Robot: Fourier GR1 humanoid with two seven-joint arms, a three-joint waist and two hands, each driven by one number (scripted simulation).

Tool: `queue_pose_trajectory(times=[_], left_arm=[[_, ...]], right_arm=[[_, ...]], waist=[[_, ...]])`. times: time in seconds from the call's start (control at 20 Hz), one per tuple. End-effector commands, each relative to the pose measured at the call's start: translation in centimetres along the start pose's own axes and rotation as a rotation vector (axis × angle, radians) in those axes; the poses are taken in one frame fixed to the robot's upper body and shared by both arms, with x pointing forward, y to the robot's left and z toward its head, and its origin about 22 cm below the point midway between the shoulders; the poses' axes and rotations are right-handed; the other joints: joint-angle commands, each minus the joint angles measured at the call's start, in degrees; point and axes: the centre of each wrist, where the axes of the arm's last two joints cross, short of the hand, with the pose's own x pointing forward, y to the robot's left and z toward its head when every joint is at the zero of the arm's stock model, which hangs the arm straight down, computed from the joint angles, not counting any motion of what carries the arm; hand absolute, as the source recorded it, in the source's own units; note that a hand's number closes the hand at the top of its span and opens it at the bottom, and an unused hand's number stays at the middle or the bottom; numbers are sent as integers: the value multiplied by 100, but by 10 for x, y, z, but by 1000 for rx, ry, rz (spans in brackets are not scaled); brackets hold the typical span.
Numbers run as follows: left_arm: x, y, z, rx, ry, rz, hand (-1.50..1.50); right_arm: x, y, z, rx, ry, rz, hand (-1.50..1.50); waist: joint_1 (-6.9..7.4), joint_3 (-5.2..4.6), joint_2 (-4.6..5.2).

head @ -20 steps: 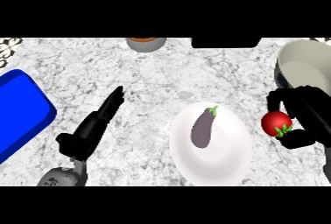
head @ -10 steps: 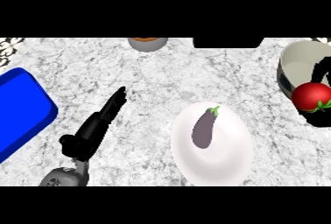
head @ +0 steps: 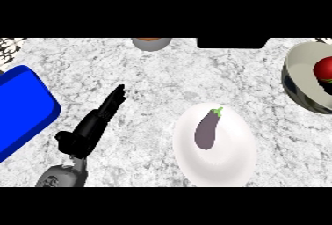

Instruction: Pick the tomato from the plate and place it in the bowl

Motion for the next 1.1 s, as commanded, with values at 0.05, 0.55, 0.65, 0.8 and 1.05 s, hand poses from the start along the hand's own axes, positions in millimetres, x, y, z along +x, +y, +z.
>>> queue_pose_trajectory(times=[0.05, 0.55, 0.65, 0.8, 1.05], left_arm=[[4, -7, -7, 4, -18, 0, 0], [15, -5, -8, -39, -26, 7, 0], [17, -3, -11, -20, -20, -9, 0], [-4, -4, -2, -22, -24, 3, 0], [-11, -12, -3, -10, -13, 5, 0]], right_arm=[[-27, 21, -22, -74, 18, 71, 150], [-99, 26, -26, 391, 202, -98, -150], [-84, 50, -38, 394, 147, -134, -150], [-104, 39, -33, 313, 86, -196, -150], [-103, 11, -51, 161, 116, -316, -150]], waist=[[17, 2, 5], [156, 11, 59], [182, 13, 63], [165, 13, 69], [103, 9, 41]])
